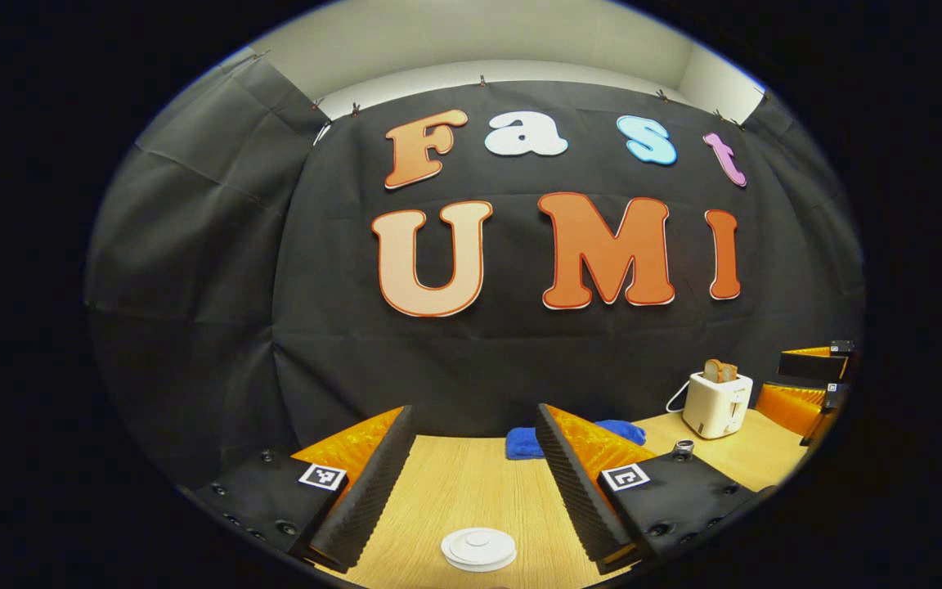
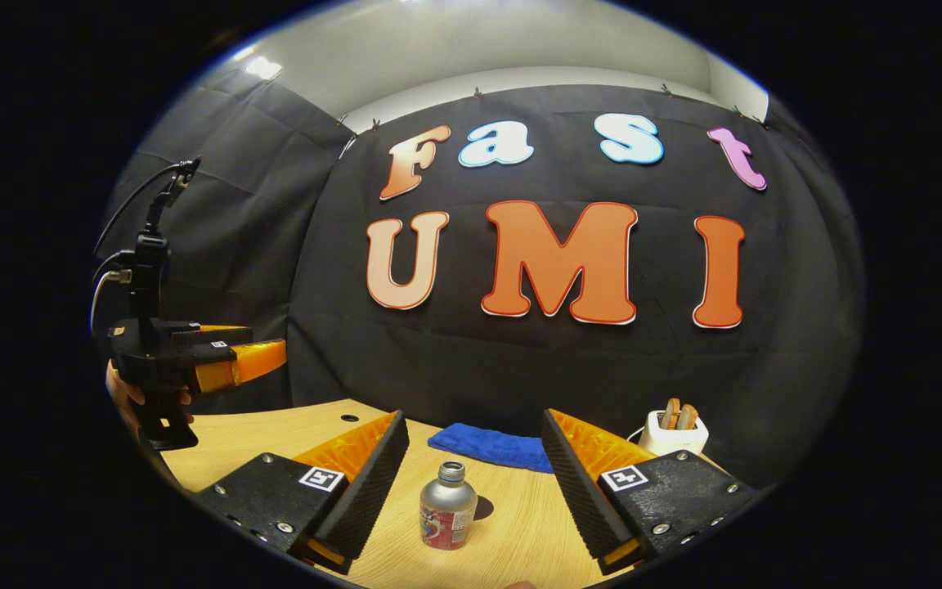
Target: Open the teacup lid with one hand, grasp the water bottle and pour water into the teacup with the other hand; after pouring, place the water bottle on the coaster and then close the teacup lid.
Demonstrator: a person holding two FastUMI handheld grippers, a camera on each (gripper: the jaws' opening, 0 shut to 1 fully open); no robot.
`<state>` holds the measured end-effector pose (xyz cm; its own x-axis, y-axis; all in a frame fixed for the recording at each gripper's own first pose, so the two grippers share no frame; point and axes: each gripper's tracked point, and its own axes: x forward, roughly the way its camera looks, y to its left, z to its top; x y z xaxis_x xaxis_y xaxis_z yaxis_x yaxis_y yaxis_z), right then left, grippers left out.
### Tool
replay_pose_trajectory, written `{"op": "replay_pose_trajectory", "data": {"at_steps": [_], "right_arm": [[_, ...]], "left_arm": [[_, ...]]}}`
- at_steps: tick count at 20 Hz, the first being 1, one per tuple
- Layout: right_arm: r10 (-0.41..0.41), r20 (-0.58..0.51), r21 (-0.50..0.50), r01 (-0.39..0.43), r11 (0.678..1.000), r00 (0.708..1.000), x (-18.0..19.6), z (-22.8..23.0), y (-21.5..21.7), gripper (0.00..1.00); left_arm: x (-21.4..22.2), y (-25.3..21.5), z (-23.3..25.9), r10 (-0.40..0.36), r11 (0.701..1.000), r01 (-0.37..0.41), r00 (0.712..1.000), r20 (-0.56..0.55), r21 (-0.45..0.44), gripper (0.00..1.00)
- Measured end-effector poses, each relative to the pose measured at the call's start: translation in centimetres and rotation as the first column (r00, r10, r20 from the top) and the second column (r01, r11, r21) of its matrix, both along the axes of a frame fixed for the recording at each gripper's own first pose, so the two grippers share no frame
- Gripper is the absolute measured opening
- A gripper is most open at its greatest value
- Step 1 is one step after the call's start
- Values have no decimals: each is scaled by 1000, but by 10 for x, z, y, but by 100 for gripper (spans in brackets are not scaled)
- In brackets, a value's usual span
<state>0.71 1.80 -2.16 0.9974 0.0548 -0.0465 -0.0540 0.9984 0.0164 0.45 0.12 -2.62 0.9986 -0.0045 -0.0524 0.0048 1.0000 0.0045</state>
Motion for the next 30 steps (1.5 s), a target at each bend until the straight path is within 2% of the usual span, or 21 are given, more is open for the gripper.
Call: {"op": "replay_pose_trajectory", "data": {"at_steps": [3,6,7,9,14,16,21,24,25,29,30], "right_arm": [[18,-33,3,-18,1000,999,2,-17,6,99],[34,-72,11,-33,999,997,5,-35,12,99],[38,-83,13,-37,999,996,7,-40,14,99],[43,-109,14,-42,999,993,10,-53,17,99],[64,-176,31,-59,998,982,15,-86,26,99],[68,-203,36,-62,997,977,19,-98,28,99],[73,-259,42,-65,997,963,24,-123,32,99],[74,-284,44,-64,997,956,26,-138,33,99],[74,-292,45,-64,997,953,27,-141,33,99],[75,-320,50,-62,997,945,29,-155,34,99],[74,-325,51,-61,997,943,29,-158,33,99]], "left_arm": [[1,3,-20,0,1000,0,999,-32,8,100],[0,2,-40,-14,1000,14,998,-67,2,98],[0,3,-47,-15,1000,16,997,-76,2,100],[-1,5,-62,-17,1000,18,995,-101,5,96],[0,3,-92,-35,999,36,988,-152,7,100],[0,1,-105,-48,999,49,984,-170,2,98],[3,-5,-139,-78,997,72,969,-233,-36,100],[5,-8,-162,-90,996,80,956,-278,-48,94],[4,-8,-171,-91,996,80,951,-296,-49,99],[5,-1,-200,-81,997,73,936,-343,-36,96],[6,0,-206,-75,997,70,933,-353,-28,86]]}}
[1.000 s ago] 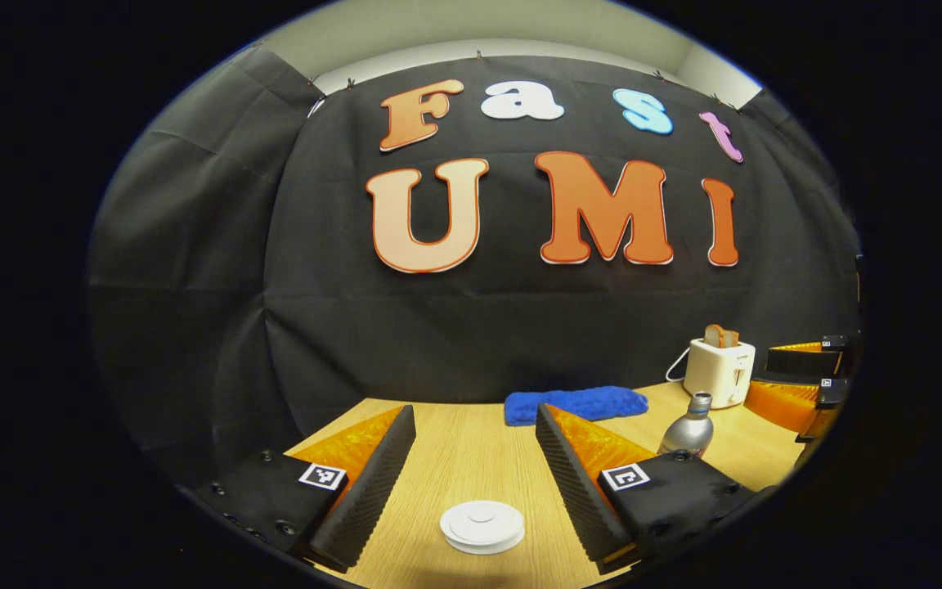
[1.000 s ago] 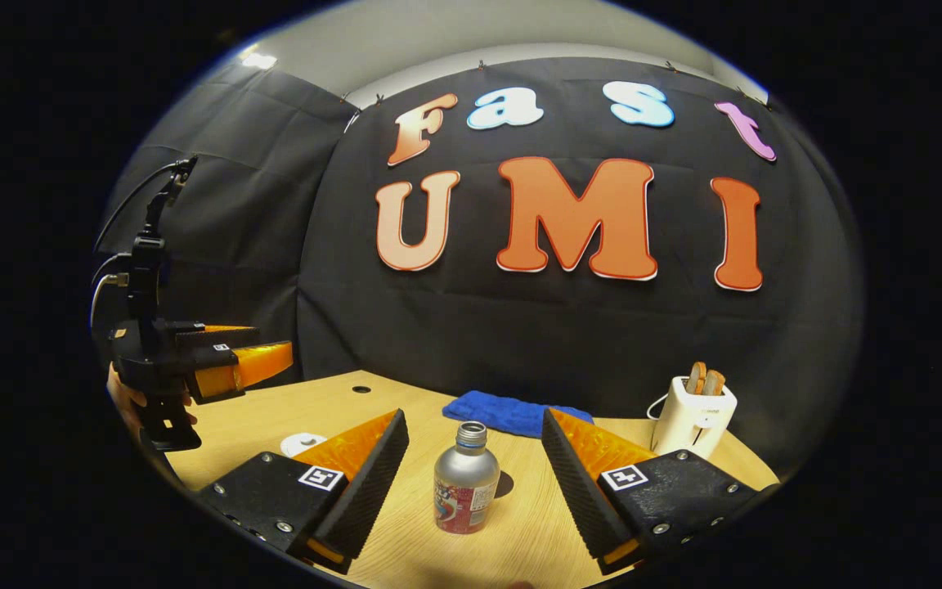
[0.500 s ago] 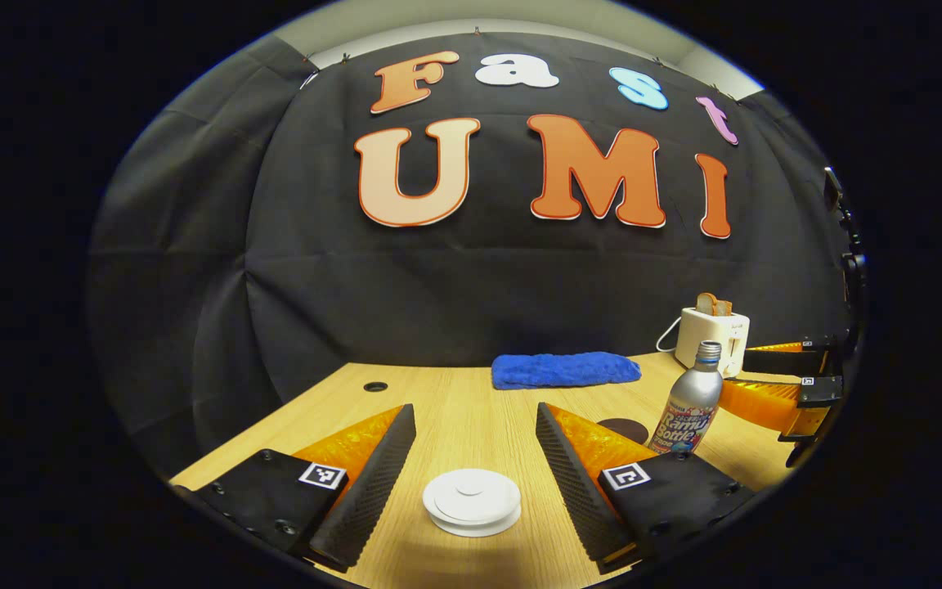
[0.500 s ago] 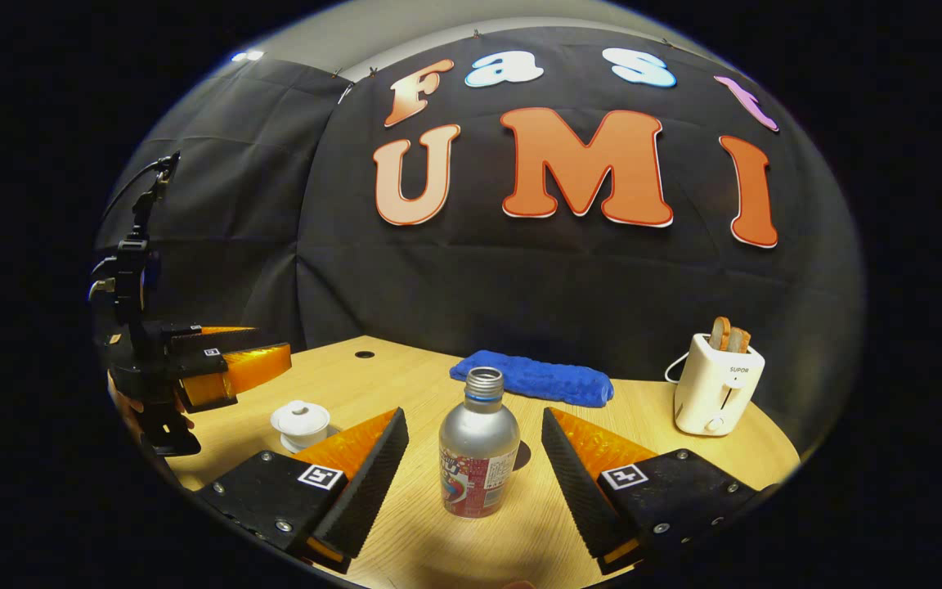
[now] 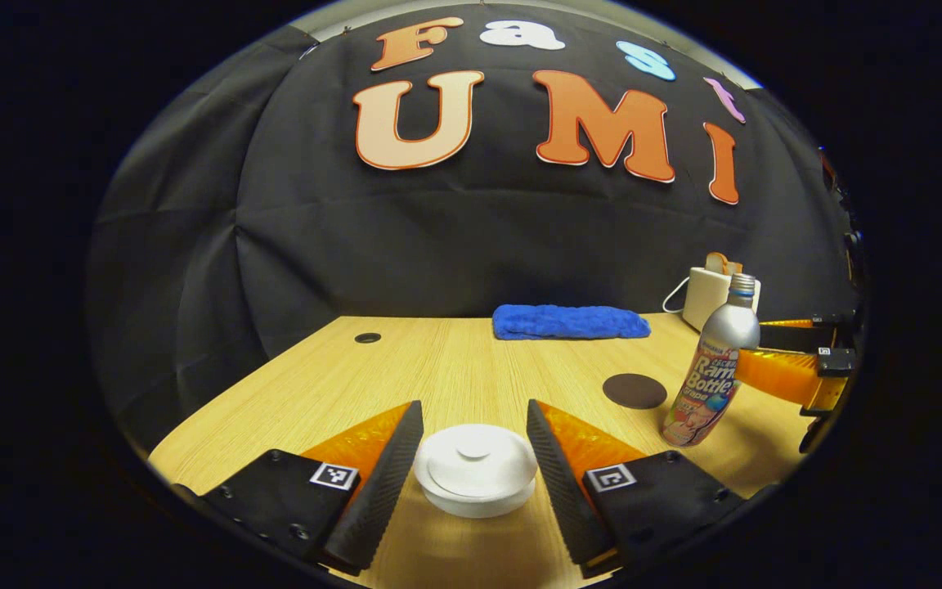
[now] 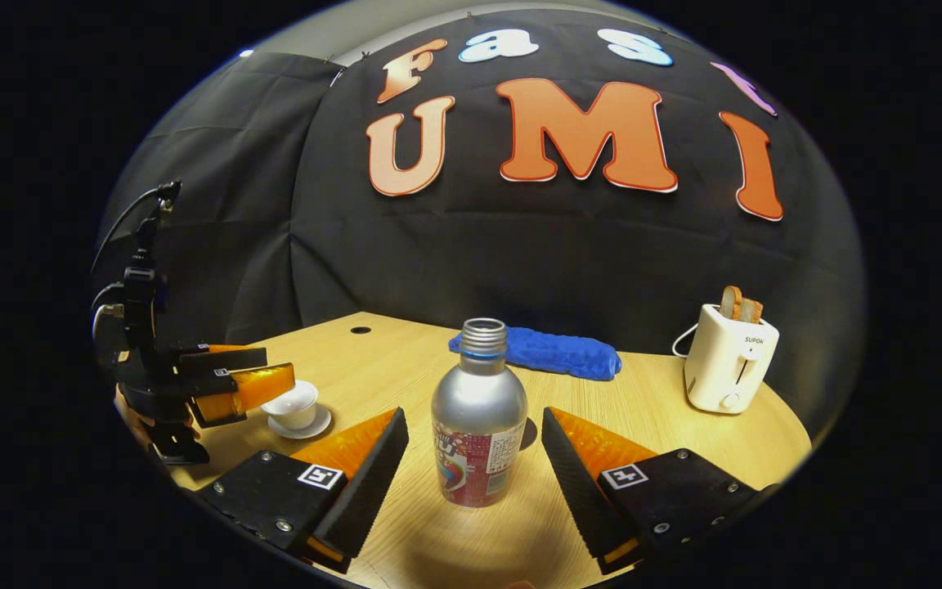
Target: Open the teacup lid with one hand, grasp the water bottle and pour water into the teacup with the other hand; after pouring, place the water bottle on the coaster and then close the teacup lid.
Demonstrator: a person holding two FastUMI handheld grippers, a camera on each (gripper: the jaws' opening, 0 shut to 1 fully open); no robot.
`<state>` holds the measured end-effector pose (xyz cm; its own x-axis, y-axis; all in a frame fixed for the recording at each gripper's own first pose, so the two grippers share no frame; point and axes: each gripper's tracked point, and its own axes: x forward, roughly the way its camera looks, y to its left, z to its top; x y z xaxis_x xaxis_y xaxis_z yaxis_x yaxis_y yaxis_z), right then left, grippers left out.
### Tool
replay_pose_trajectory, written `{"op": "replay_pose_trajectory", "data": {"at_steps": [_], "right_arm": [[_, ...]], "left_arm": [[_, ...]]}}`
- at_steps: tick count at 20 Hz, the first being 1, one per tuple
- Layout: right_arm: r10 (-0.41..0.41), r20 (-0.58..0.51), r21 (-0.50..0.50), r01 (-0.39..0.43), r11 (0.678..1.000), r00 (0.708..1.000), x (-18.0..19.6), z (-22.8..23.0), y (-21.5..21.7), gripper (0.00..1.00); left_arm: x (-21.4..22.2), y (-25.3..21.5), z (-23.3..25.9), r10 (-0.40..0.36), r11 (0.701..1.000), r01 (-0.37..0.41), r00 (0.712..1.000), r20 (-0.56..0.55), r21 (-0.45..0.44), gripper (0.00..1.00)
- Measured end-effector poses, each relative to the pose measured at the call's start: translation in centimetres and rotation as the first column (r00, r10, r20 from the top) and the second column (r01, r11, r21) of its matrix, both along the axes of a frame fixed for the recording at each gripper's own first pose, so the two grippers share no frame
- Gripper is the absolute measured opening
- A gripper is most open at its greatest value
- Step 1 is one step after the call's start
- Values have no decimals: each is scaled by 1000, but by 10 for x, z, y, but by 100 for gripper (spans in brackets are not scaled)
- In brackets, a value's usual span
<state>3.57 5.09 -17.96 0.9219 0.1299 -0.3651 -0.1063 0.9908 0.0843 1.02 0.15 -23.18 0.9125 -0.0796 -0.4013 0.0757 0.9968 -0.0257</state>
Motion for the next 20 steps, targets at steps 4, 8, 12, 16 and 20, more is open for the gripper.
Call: {"op": "replay_pose_trajectory", "data": {"at_steps": [4,8,12,16,20], "right_arm": [[8,-17,8,-8,1000,1000,3,-9,3,99],[13,-29,-1,-13,1000,1000,4,-16,3,99],[16,-33,4,-16,1000,999,5,-16,3,99],[17,-42,6,-17,1000,999,5,-17,3,99],[21,-49,8,-21,1000,999,6,-20,4,98]], "left_arm": [[2,-1,-19,-8,1000,9,1000,-25,23,83],[7,-3,-20,-20,998,20,1000,-14,56,73],[10,-1,-23,-21,998,22,1000,-14,60,49],[14,-1,-23,-9,997,10,1000,-14,81,37],[14,-1,-21,-10,998,11,1000,-5,69,32]]}}
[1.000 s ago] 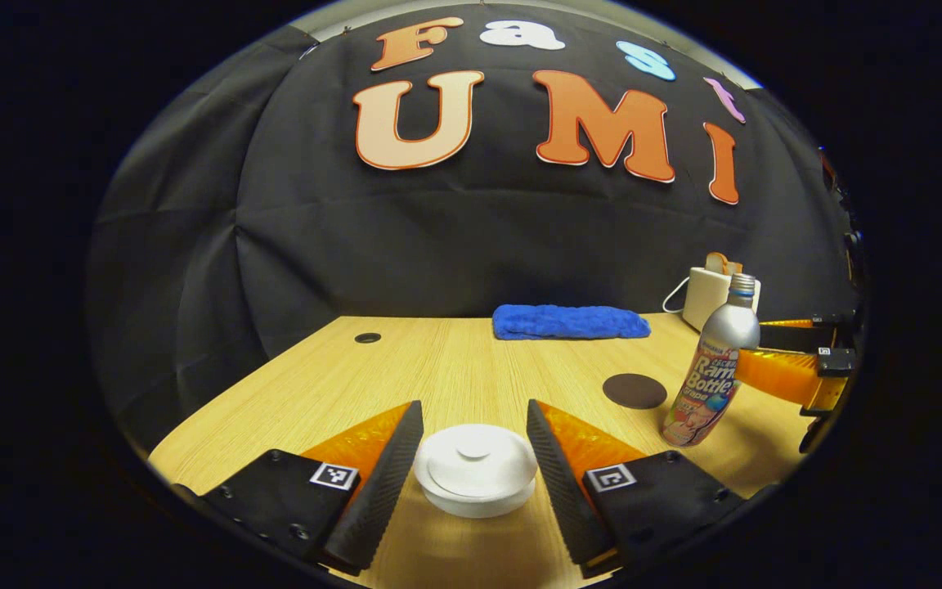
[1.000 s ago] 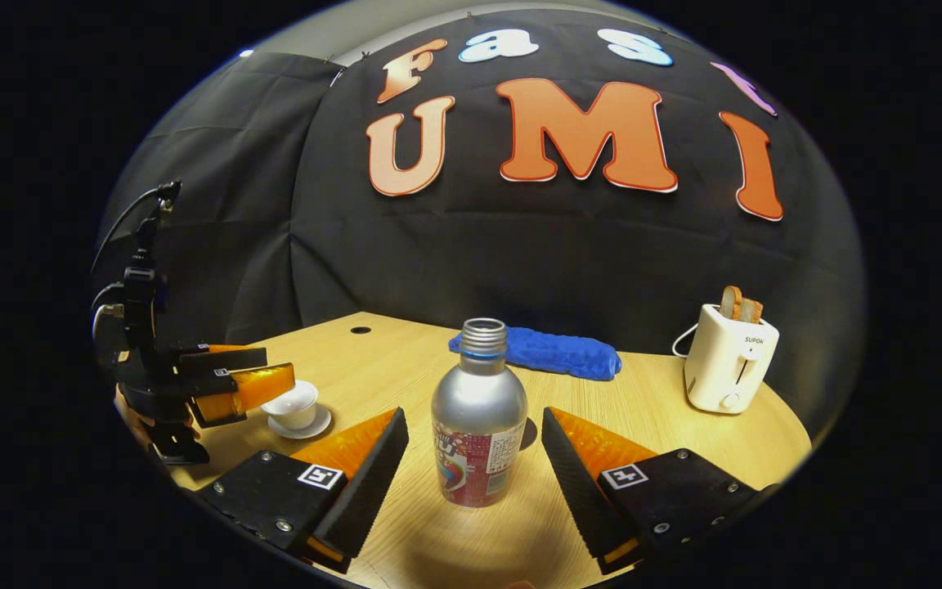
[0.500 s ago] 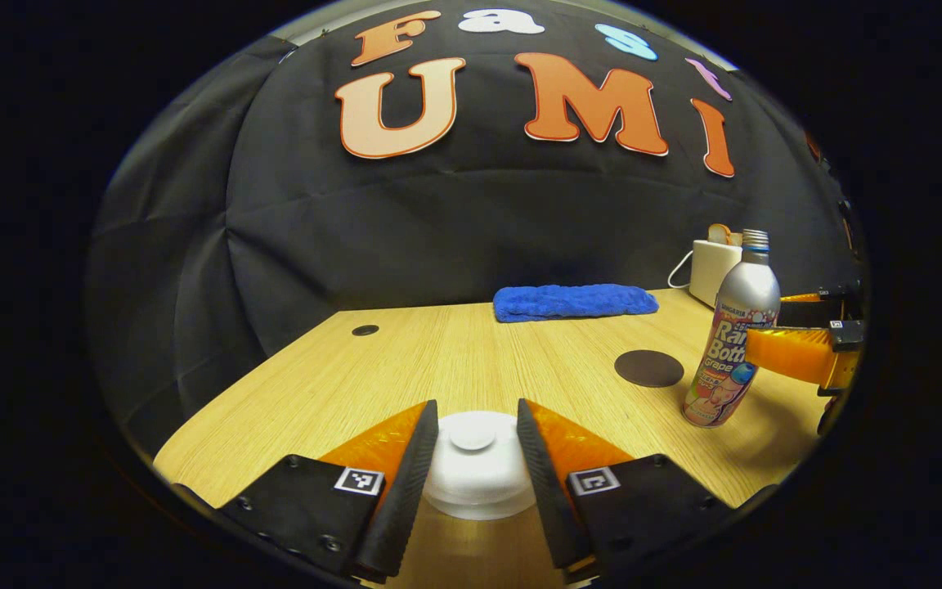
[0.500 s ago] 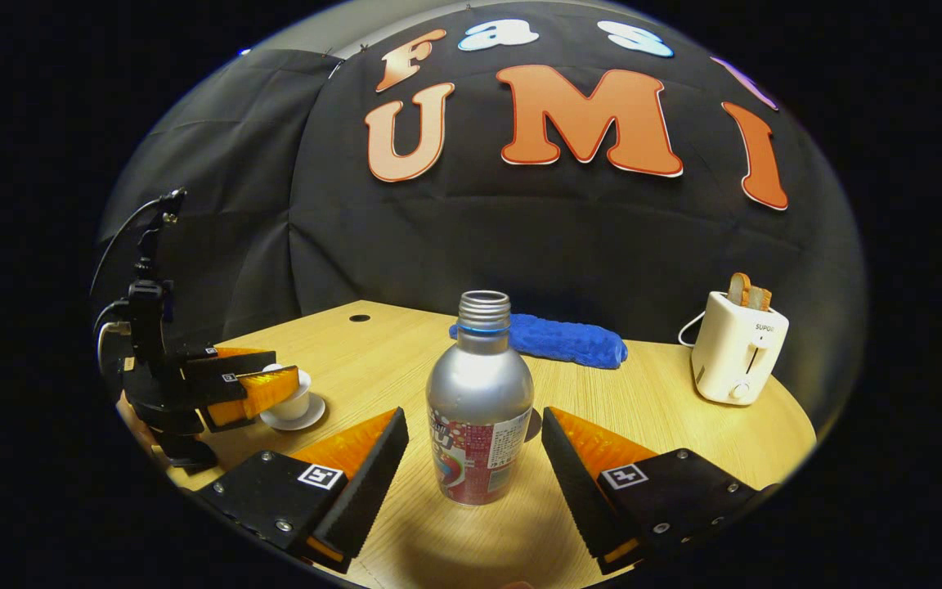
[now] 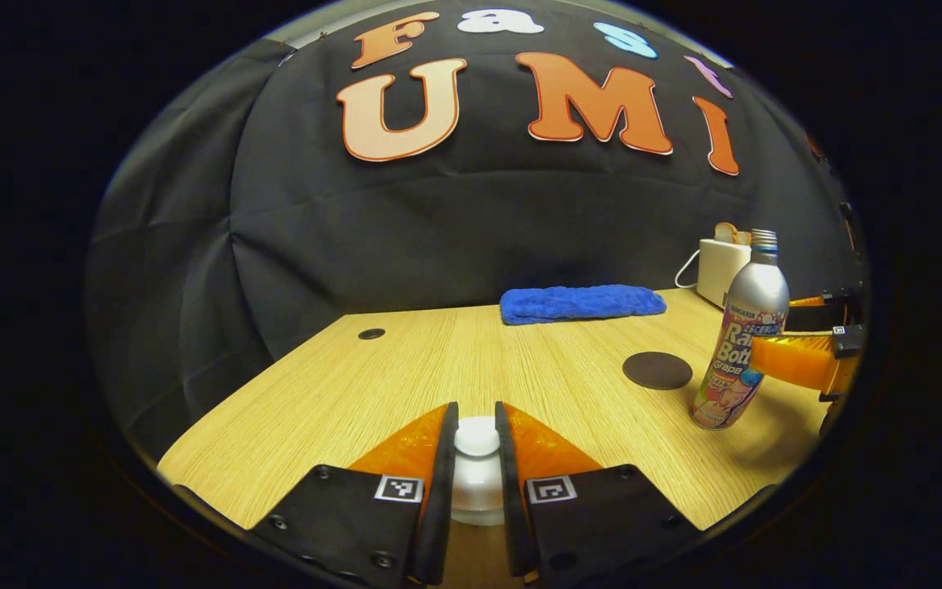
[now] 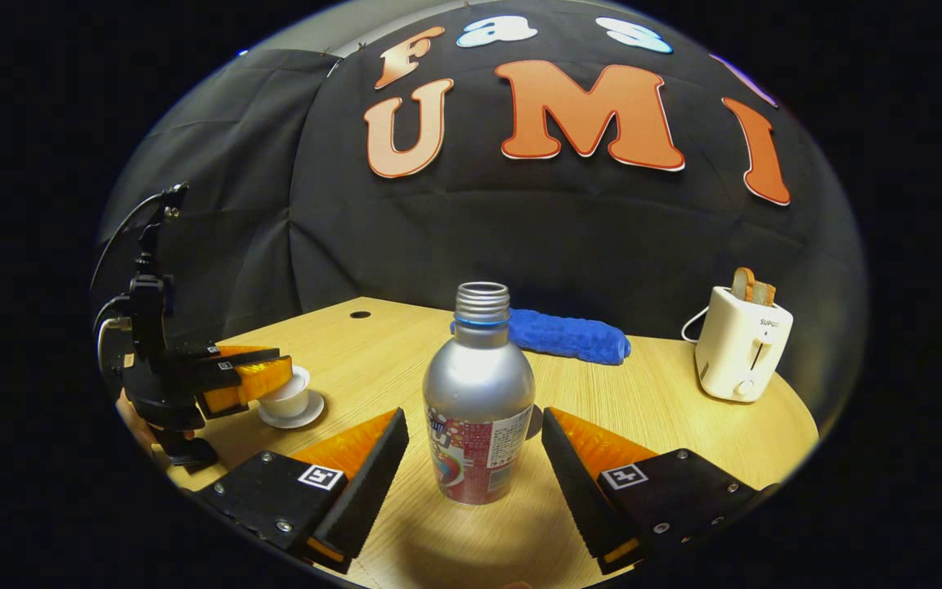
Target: Open the teacup lid with one hand, grasp the water bottle and pour water into the teacup with the other hand; after pouring, place the water bottle on the coaster and then close the teacup lid.
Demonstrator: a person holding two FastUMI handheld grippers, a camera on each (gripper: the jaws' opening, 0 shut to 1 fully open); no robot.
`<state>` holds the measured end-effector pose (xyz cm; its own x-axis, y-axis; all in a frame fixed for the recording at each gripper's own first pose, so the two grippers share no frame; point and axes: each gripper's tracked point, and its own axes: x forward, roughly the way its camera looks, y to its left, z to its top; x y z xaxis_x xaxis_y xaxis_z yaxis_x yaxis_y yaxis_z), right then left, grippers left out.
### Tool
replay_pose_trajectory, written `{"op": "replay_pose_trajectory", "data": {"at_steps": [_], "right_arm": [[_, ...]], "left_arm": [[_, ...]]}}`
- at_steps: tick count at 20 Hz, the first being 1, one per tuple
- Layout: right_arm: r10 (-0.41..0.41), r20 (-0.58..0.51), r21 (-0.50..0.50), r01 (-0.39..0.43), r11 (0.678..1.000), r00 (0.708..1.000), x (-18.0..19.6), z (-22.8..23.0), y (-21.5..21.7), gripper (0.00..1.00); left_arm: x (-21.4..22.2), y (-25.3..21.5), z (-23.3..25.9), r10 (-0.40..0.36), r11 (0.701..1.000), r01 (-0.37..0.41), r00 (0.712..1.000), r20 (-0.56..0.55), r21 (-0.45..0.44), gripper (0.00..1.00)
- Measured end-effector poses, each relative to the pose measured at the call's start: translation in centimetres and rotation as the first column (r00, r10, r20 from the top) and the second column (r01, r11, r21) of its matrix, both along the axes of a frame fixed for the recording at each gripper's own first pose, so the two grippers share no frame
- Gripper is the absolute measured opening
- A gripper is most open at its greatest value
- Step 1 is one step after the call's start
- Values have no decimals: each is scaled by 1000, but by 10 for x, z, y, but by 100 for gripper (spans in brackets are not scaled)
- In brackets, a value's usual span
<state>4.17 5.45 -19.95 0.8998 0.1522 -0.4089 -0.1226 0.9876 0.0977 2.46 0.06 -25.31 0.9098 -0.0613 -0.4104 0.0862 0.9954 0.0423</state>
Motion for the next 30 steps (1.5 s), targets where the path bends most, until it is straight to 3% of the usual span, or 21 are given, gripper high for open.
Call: {"op": "replay_pose_trajectory", "data": {"at_steps": [9,13,18,20,25,30], "right_arm": [[4,-56,-8,-4,1000,998,4,-17,4,98],[4,-105,-8,-5,1000,994,6,-34,9,96],[-23,-151,-7,22,1000,988,6,-45,10,81],[-17,-160,-15,15,1000,987,7,-43,12,79],[-9,-146,-138,-12,990,989,11,-26,2,80],[19,-122,-330,-59,942,992,17,-3,-9,79]], "left_arm": [[3,6,27,21,999,-19,997,72,-28,28],[-1,12,34,31,999,-29,995,91,-25,32],[-7,22,35,48,999,-46,994,94,-27,31],[-9,26,36,56,998,-53,994,94,-39,31],[-14,46,39,79,996,-75,992,100,-40,31],[-21,67,47,104,994,-101,988,112,-35,31]]}}
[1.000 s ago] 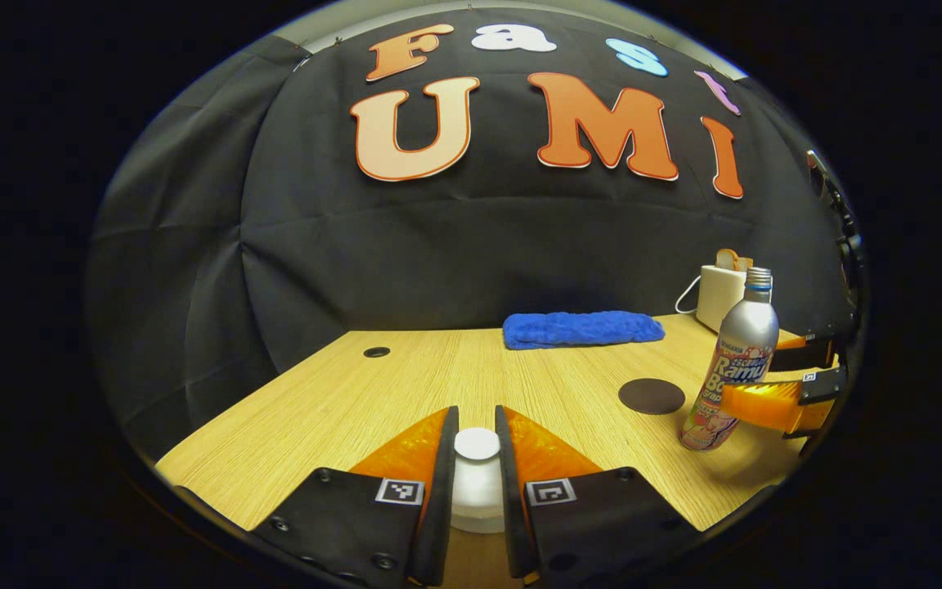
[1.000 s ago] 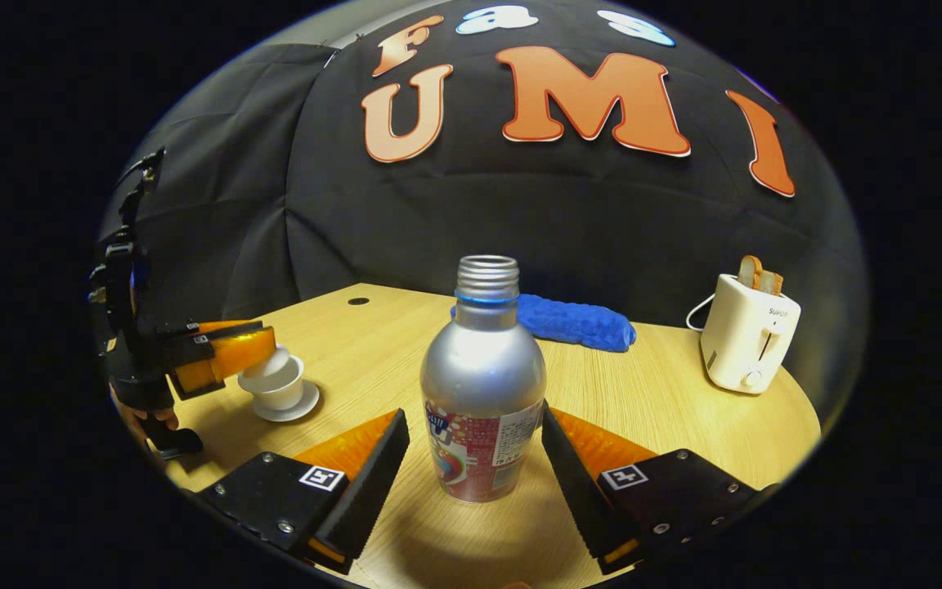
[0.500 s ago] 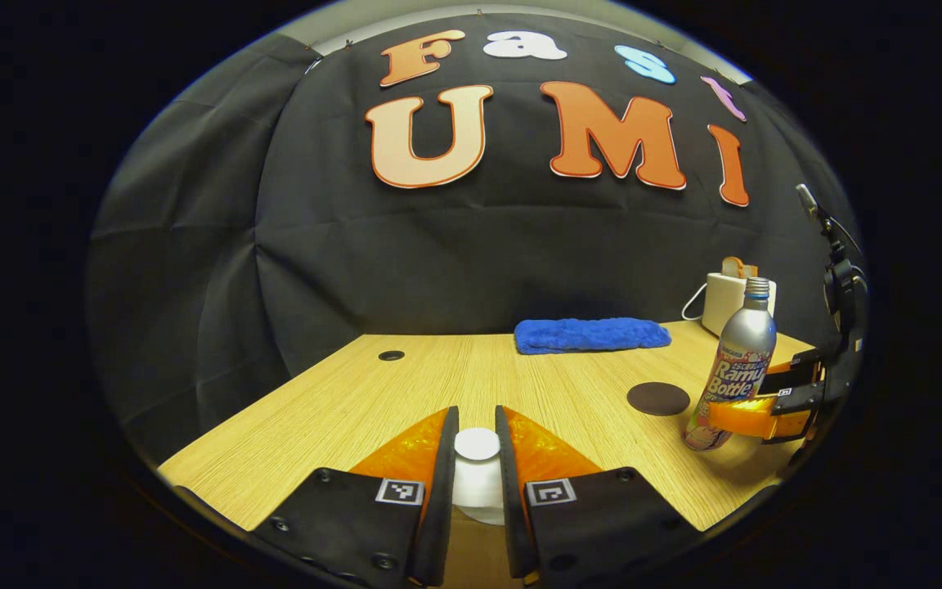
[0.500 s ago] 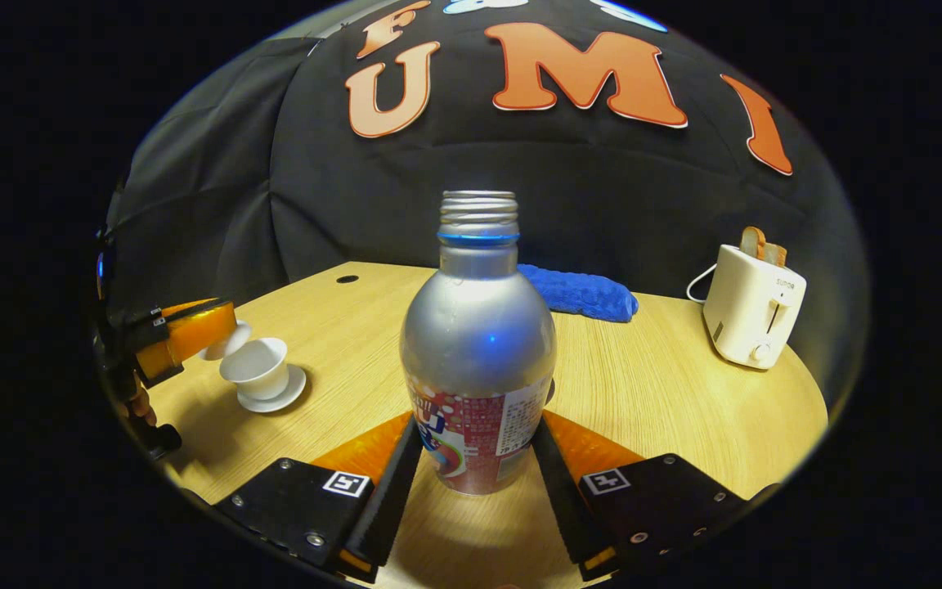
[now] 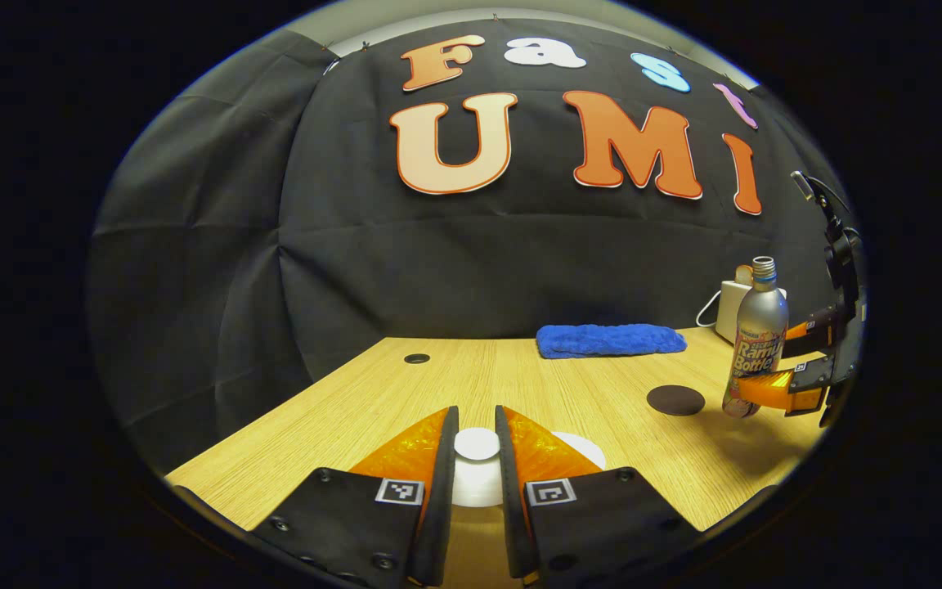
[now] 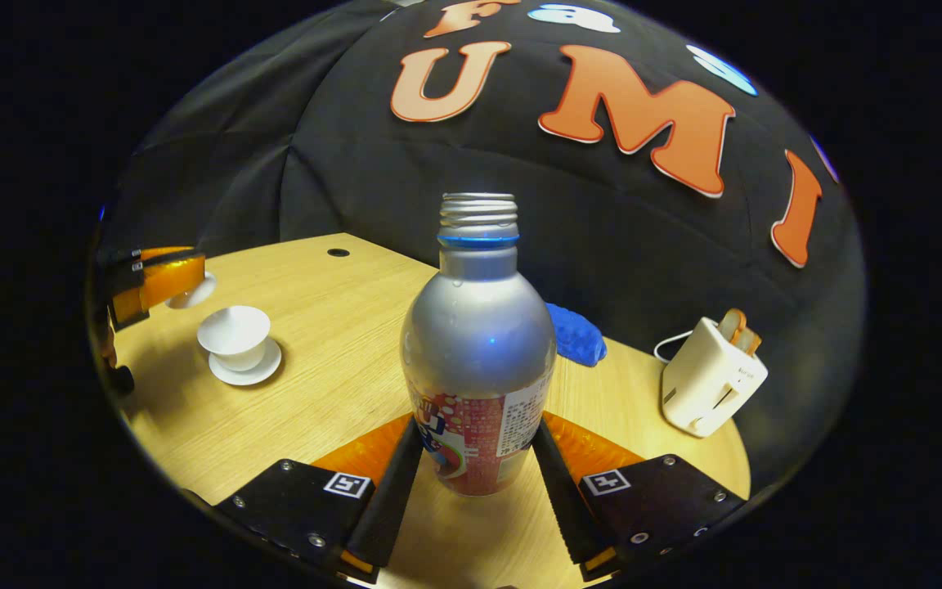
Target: Open the teacup lid with one hand, grasp the water bottle and pour water into the teacup with the other hand; after pouring, place the water bottle on the coaster and then close the teacup lid.
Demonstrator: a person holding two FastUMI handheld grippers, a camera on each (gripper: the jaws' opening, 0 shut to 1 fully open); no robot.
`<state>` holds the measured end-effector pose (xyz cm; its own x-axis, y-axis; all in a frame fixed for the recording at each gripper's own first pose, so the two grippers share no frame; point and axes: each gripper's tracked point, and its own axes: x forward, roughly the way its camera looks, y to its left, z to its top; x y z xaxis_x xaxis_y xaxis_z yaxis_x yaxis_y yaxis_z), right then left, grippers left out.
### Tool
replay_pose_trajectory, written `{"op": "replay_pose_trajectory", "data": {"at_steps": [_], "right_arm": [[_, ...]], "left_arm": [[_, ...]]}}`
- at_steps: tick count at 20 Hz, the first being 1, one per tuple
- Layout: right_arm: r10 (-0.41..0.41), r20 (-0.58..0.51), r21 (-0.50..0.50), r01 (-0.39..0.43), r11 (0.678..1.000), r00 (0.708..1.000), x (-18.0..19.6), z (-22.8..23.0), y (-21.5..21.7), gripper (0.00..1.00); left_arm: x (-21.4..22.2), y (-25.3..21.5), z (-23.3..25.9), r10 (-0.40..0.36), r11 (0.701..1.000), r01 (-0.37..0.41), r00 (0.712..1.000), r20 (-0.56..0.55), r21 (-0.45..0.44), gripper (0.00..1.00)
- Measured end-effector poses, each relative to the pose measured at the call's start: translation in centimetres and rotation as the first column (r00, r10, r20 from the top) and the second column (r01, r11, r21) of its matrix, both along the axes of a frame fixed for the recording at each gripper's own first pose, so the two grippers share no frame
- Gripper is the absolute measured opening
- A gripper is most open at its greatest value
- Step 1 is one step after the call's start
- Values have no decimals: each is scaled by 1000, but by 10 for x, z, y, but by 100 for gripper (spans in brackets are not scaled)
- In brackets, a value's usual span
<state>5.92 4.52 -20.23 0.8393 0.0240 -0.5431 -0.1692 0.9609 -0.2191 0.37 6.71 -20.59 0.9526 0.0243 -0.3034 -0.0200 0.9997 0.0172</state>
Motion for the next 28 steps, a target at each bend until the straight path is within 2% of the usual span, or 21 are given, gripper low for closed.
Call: {"op": "replay_pose_trajectory", "data": {"at_steps": [5,8,9,11,12,13,15,16,17,18,20,21,22,23,24,26,27,28], "right_arm": [[81,3,-159,-79,984,997,11,19,-1,78],[134,8,-266,-127,956,991,14,28,-2,78],[153,8,-295,-144,944,988,15,32,-1,78],[186,5,-338,-174,925,983,18,39,8,77],[202,2,-357,-188,915,979,23,38,12,78],[216,1,-376,-200,905,976,27,40,14,78],[243,-2,-418,-221,881,970,32,44,18,77],[257,-3,-441,-232,867,966,33,46,19,78],[272,-7,-464,-244,852,962,33,49,19,77],[289,-7,-487,-256,835,957,31,54,19,78],[325,-9,-529,-281,801,946,32,59,22,78],[342,-9,-546,-291,786,940,32,62,24,82],[356,-10,-560,-300,772,935,31,64,25,78],[369,-11,-572,-309,760,929,30,66,28,78],[382,-15,-583,-318,747,924,31,67,30,78],[405,-18,-608,-332,721,914,26,71,33,77],[416,-19,-625,-336,705,909,25,73,33,78],[430,-18,-644,-339,686,903,23,76,35,82]], "left_arm": [[-6,23,5,31,999,-31,1000,3,10,31],[-10,34,6,41,999,-41,999,2,17,32],[-12,37,7,45,999,-45,999,2,20,28],[-15,45,9,54,998,-54,999,6,25,31],[-17,50,11,59,998,-59,998,7,26,28],[-18,53,12,64,998,-64,998,10,26,29],[-21,62,14,75,997,-75,997,13,29,29],[-23,66,15,81,996,-81,997,12,29,32],[-24,70,16,87,996,-88,996,13,28,29],[-26,75,16,92,995,-93,996,13,30,32],[-30,82,16,102,994,-102,995,11,32,28],[-31,85,17,108,994,-108,994,10,32,29],[-33,88,17,111,993,-111,994,9,32,32],[-34,92,18,116,993,-116,993,12,36,29],[-36,94,18,118,992,-119,993,13,38,32],[-38,99,19,123,992,-124,992,14,39,32],[-39,101,20,127,991,-128,992,15,39,29],[-40,103,18,129,991,-129,992,14,39,32]]}}
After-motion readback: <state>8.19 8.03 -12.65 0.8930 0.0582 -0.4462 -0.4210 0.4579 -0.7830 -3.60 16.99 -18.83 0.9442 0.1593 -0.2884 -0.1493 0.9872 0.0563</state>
